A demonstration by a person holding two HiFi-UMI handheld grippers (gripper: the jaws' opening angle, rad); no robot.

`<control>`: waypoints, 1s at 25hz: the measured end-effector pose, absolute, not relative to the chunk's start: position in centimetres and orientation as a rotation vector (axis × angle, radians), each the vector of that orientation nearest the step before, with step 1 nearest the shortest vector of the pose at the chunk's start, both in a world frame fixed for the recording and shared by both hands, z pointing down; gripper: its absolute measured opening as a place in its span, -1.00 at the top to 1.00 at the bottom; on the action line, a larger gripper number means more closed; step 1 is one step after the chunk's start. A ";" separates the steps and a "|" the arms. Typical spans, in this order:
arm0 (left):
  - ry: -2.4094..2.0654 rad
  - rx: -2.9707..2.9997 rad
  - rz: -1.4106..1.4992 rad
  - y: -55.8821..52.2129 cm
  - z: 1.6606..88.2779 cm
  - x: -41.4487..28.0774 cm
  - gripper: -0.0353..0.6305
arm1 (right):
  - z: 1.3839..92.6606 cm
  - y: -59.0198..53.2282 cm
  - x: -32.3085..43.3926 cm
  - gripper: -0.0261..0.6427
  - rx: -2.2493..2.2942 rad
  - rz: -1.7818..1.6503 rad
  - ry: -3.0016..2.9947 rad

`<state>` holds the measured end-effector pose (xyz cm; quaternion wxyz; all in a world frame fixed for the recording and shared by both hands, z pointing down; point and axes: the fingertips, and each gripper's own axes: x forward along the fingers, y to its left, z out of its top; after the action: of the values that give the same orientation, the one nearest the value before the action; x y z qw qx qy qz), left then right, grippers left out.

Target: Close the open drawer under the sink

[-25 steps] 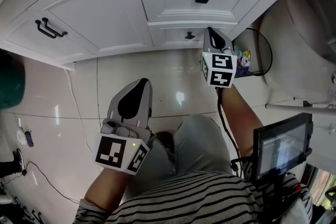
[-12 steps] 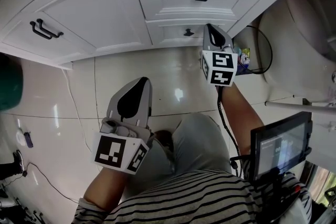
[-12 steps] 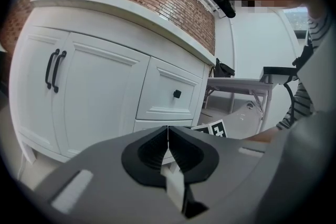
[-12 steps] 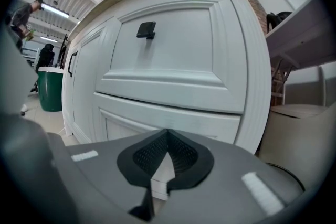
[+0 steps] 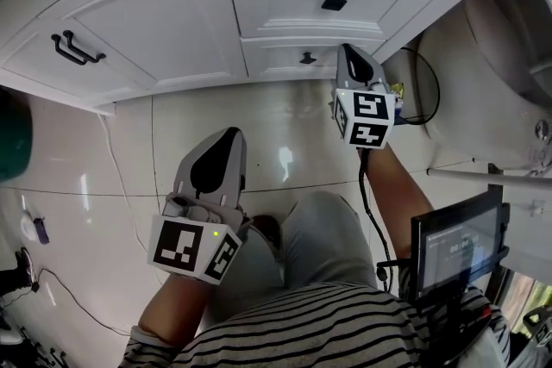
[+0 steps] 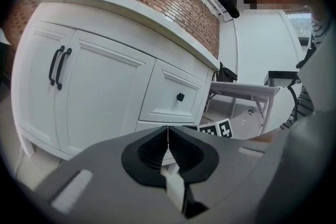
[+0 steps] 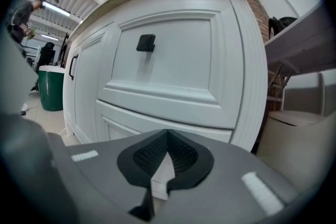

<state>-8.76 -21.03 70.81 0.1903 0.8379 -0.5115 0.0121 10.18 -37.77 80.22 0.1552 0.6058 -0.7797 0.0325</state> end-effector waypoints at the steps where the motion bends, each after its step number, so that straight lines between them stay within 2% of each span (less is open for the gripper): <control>1: -1.429 2.334 0.034 -20.9 70.6 -8.8 0.82 | 79.7 -37.4 10.2 0.92 1.728 0.104 -2.230; 10: -1.384 2.244 0.085 -18.7 61.7 -8.8 0.82 | 69.0 -33.3 8.9 0.92 1.629 0.186 -2.229; 25: -1.421 2.255 0.193 -11.5 35.0 -8.4 0.83 | 38.5 -22.0 9.5 0.92 1.561 0.374 -2.301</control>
<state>-8.37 -11.55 34.96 0.2326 0.8208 -0.5170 0.0703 9.51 -22.00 38.47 0.1672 0.5485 -0.8086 0.1315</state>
